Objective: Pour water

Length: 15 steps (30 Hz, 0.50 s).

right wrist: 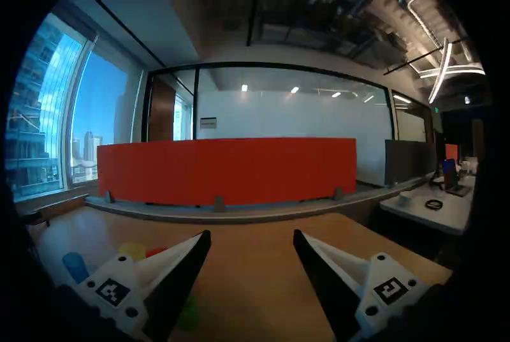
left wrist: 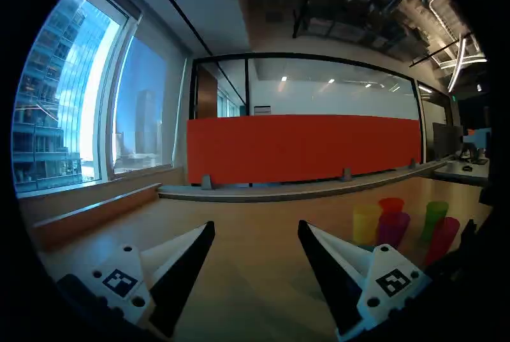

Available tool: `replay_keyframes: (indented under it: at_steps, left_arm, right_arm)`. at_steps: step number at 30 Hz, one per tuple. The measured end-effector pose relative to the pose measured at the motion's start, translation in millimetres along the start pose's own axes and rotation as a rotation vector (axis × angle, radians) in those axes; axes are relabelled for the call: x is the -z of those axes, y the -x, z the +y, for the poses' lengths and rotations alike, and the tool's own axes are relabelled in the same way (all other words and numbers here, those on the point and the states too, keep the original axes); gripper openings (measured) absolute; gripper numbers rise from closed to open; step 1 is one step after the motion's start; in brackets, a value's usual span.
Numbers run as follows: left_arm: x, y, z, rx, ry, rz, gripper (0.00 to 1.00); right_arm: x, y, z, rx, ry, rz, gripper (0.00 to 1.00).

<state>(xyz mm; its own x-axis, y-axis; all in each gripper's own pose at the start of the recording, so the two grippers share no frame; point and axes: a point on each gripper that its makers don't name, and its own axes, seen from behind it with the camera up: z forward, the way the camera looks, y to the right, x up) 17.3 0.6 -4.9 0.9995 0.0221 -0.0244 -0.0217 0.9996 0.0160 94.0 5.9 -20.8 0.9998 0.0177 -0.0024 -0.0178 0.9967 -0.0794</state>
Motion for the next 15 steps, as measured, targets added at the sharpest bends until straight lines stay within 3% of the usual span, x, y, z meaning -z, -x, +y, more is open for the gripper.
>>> replay_keyframes:
  at_steps: [15]
  left_arm:
    - [-5.8, 13.1, -1.9, 0.027, 0.004, -0.009, 0.97]
  right_arm:
    - [-4.3, -3.6, -9.4, 0.019, -0.005, -0.004, 1.0]
